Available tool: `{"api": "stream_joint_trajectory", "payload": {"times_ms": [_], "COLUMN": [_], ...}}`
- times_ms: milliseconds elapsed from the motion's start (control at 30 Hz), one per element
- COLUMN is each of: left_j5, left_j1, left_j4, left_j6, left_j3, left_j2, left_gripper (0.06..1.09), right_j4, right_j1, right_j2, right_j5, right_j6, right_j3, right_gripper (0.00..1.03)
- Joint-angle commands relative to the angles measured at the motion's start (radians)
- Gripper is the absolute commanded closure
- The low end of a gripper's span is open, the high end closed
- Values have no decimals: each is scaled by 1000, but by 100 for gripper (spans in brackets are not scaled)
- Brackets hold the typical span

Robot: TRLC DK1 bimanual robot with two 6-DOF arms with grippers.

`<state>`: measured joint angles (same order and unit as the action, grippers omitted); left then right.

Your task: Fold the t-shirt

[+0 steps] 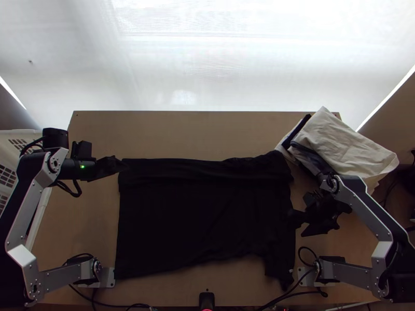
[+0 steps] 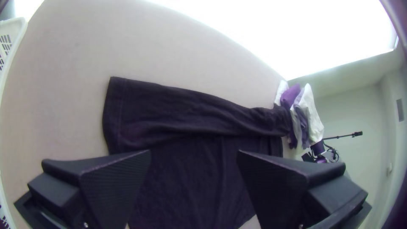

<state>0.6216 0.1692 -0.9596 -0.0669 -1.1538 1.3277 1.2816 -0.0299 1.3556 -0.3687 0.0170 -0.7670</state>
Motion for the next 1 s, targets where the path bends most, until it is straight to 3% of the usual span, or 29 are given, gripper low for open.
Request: {"api": "stream_joint_trajectory", "payload": {"times_ms": [0,533,667,967], "left_j5": [1,-3,-3,-3], "left_j1": [-4,1,0,-2], "left_j4": [-1,-11,-11,-18], "left_j6": [1,16,16,16], "left_j3": [-4,11,8,2], "left_j2": [-1,-1,-1,4], "left_gripper": [11,11,11,11], "right_j4": [-21,-30,-45,-45], "right_j1": [-28,-64,-68,-59], "right_j2": [25,188,218,272], "right_j5": [7,-3,-6,-18], "right_j6": [18,61,74,83], "right_j3": [18,20,20,18], "right_gripper": [25,25,42,43]}}
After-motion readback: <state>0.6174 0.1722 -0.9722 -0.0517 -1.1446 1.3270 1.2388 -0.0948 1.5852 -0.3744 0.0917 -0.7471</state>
